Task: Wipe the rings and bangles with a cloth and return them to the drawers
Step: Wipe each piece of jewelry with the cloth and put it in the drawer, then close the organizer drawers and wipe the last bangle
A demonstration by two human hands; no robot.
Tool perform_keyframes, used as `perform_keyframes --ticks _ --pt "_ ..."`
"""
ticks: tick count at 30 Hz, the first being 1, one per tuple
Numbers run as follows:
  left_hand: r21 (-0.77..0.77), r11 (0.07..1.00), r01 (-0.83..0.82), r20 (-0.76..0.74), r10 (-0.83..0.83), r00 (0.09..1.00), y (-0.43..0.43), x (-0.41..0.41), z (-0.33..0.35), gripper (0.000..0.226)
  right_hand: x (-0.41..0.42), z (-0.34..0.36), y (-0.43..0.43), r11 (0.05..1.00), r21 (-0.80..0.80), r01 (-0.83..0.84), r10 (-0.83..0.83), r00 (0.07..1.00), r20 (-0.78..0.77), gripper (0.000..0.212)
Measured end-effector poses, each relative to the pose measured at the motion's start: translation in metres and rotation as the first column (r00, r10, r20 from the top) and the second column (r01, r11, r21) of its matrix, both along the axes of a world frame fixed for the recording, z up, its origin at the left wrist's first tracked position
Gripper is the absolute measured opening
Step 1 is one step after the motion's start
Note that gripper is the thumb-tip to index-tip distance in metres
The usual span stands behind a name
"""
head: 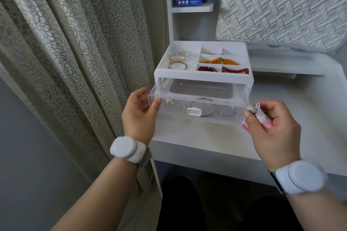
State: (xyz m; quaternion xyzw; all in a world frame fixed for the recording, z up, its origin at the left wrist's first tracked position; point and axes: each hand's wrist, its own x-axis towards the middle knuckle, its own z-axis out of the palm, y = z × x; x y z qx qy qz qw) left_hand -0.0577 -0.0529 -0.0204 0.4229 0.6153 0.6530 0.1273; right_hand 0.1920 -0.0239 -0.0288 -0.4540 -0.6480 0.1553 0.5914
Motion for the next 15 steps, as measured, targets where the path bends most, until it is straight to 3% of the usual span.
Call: perform_keyframes --ticks 9,15 --pt "0.008 1.0 -0.021 0.0 0.021 1.0 0.017 -0.003 0.002 0.019 0.0 0.006 0.015 1.0 -0.017 -0.017 0.017 1.0 -0.007 0.003" --pt "-0.035 0.997 -0.072 -0.15 0.066 0.987 0.03 -0.011 0.001 0.021 0.002 0.006 0.036 0.995 -0.1 -0.003 -0.001 0.999 -0.037 0.018"
